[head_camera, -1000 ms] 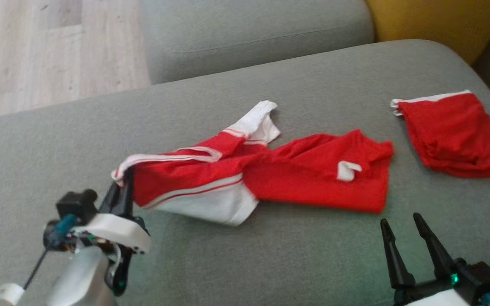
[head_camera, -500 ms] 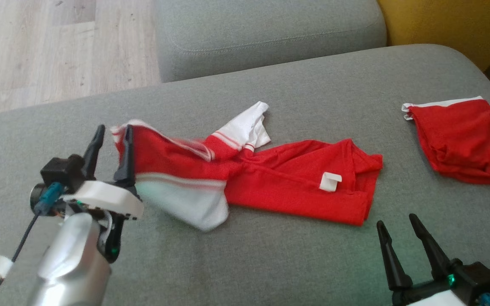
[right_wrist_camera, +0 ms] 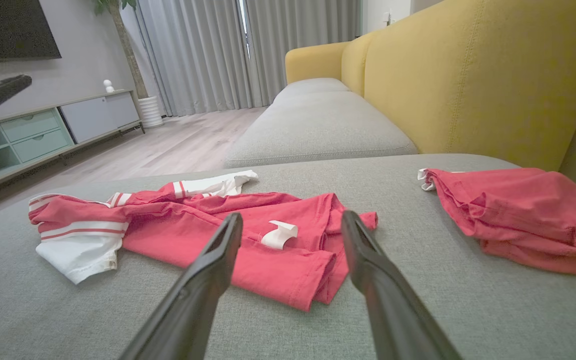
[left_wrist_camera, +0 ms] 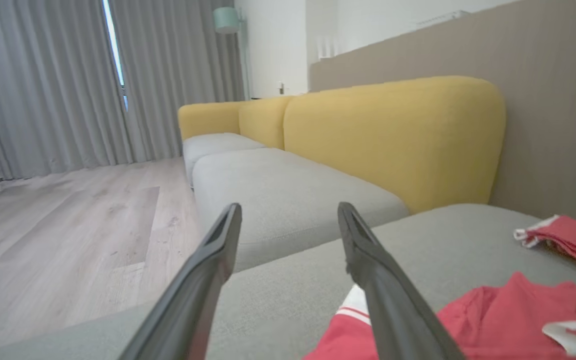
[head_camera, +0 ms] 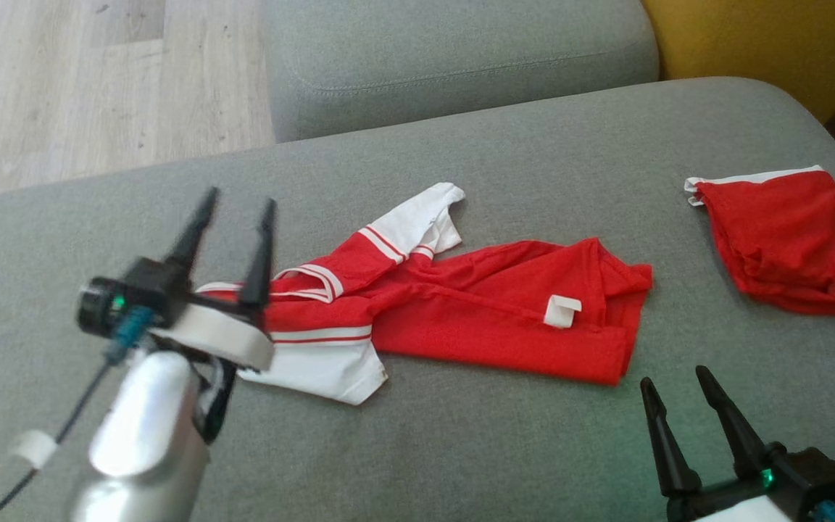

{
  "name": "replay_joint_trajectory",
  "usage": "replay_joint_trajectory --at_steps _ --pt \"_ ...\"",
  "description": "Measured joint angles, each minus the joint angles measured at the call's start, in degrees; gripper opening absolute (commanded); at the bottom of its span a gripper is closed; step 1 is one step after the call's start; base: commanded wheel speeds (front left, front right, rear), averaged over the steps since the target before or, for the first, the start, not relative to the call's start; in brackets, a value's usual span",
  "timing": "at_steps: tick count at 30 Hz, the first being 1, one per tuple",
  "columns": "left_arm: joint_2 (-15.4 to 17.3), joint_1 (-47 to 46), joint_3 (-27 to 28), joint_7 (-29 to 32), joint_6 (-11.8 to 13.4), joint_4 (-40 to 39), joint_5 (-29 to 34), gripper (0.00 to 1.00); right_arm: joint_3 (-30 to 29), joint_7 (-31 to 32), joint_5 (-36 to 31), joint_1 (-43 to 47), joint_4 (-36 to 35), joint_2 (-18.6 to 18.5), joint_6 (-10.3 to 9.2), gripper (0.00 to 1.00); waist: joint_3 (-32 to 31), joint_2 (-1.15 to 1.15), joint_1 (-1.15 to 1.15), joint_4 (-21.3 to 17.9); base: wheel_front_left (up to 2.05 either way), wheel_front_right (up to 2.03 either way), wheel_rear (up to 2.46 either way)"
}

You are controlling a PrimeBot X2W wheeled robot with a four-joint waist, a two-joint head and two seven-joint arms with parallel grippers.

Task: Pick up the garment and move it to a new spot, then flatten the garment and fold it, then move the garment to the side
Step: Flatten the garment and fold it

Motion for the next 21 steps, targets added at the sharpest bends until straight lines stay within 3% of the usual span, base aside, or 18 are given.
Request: replay_joint_trajectory --at_steps 5,11,17,21 --pt "-1.6 -0.8 -4.7 0.8 0.3 3.4 4.4 1.0 0.7 0.0 0.0 -0.1 0.0 0.0 0.0 1.0 1.3 0.0 0.0 -0.1 0.0 0.0 0.0" --pt "-4.6 -15.3 -15.1 15.7 -0.5 10.5 4.3 1.0 2.5 0.0 0.3 -3.0 0.1 -0.7 0.0 1.0 5.3 0.0 0.01 -1.2 0.0 0.0 0.0" --pt "-3.7 -28.7 -32.0 31.7 -0.5 12.0 -6.5 1.0 4.8 0.0 1.5 -8.0 0.6 -0.6 0.0 1.0 9.4 0.0 0.01 -4.7 0.0 0.0 0.0" --pt "-1.1 -33.5 -39.0 38.6 -0.5 13.3 -12.5 1.0 7.1 0.0 2.2 -8.7 1.3 -0.3 0.0 1.0 12.0 0.0 0.01 -7.6 0.0 0.0 0.0"
